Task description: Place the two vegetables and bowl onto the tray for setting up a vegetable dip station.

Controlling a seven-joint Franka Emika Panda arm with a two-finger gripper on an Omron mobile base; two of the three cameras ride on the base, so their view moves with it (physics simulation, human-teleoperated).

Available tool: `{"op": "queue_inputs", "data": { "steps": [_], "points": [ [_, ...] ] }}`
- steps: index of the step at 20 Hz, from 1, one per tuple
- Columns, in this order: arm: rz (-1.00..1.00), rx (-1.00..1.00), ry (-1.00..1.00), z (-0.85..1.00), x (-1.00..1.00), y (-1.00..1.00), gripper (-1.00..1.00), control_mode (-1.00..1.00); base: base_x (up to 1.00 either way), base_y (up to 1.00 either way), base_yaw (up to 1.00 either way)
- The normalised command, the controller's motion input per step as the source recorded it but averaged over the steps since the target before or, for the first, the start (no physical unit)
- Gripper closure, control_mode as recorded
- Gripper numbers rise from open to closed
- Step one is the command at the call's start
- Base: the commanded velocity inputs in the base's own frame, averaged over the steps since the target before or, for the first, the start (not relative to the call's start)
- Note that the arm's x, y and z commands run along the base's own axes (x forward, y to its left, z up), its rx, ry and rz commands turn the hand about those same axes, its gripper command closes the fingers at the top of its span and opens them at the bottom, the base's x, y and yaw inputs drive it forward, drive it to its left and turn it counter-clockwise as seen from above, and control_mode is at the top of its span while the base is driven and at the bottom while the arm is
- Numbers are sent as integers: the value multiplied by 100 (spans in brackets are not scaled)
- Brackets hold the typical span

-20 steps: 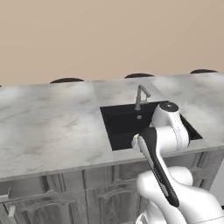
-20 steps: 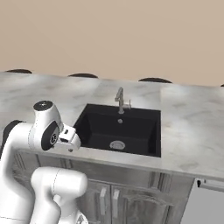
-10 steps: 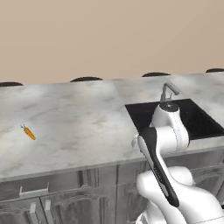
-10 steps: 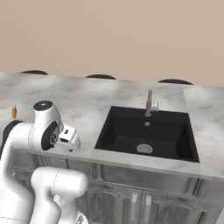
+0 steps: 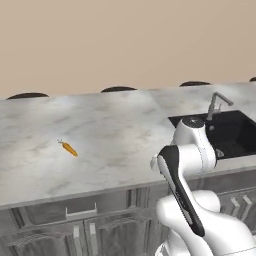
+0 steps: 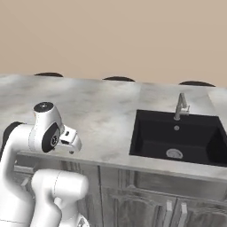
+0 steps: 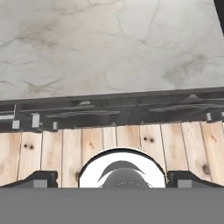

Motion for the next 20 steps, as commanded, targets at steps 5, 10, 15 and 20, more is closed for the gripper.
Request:
{"op": "queue_inputs", "data": {
  "steps": [5,10,15,20],
  "points": [
    [0,0,0,0,0,0,-100,100,10,68,-3],
    [0,0,0,0,0,0,-100,100,10,70,0],
    [0,0,0,0,0,0,-100,100,12,71,0],
    [0,0,0,0,0,0,-100,100,14,70,0]
  ]
}}
